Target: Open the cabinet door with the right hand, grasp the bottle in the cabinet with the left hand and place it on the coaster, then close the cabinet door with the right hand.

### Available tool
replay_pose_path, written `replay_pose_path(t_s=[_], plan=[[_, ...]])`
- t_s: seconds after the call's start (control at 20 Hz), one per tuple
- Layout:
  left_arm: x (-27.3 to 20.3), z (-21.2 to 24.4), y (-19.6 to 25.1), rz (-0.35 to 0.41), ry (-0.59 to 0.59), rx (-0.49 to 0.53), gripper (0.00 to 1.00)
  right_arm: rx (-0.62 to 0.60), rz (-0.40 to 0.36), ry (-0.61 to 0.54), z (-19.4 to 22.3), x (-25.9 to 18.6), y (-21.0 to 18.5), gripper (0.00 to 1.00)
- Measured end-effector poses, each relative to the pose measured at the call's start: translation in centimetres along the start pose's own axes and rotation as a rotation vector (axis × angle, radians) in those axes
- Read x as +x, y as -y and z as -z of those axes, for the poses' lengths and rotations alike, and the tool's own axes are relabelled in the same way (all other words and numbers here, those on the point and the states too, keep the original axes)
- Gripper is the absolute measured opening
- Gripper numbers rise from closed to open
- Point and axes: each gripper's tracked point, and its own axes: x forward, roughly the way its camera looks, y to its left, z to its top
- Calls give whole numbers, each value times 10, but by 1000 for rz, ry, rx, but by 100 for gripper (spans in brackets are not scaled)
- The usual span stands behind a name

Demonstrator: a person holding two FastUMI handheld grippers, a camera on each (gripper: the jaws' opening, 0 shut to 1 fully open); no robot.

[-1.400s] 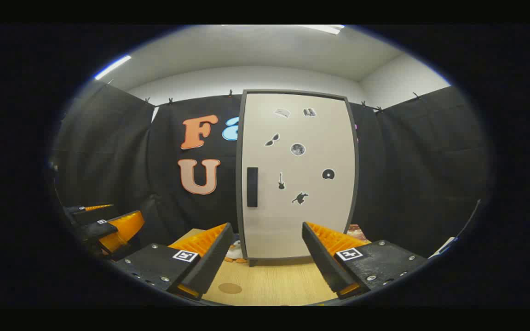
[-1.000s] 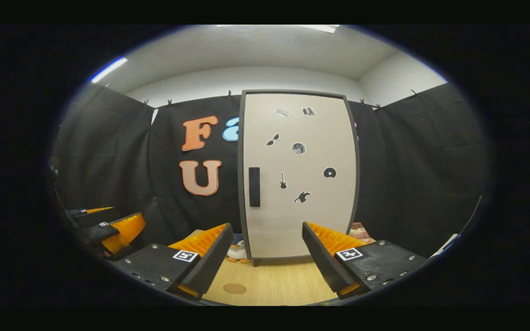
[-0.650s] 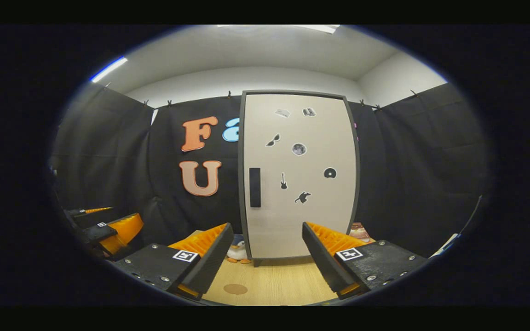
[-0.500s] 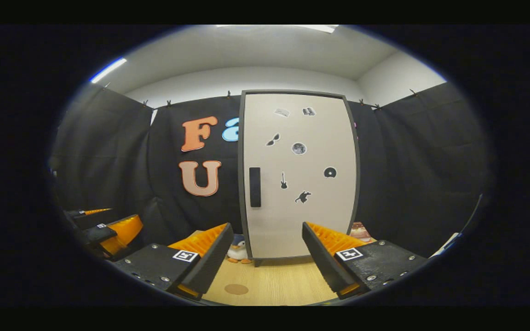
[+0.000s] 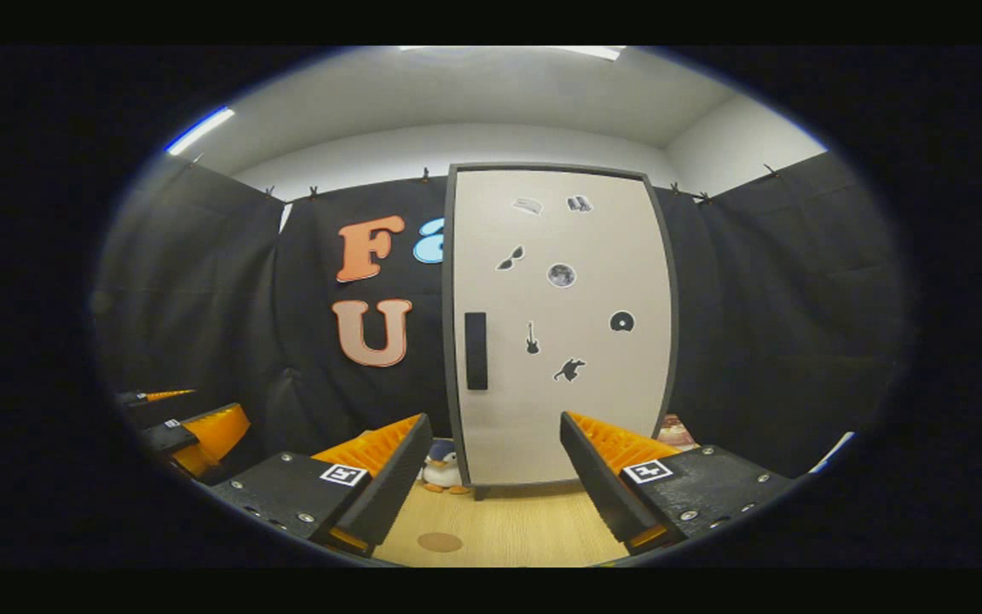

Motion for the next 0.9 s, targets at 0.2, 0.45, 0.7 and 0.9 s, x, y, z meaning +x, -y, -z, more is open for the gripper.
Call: replay_pose_path(t_s=[0.2, 0.45, 0.7, 0.9], plan=[[4, 2, -12, -19, -5, -6, 99, -12, -20, 15, -10, 33, -9, 93], [12, 9, -26, -41, -15, -9, 99, -27, -47, 35, -23, 85, -24, 94], [27, 16, -43, -68, -28, -7, 96, -43, -54, 38, -30, 142, -33, 93], [36, 25, -55, -105, -48, -11, 96, -55, -52, 26, -25, 185, -36, 90]])
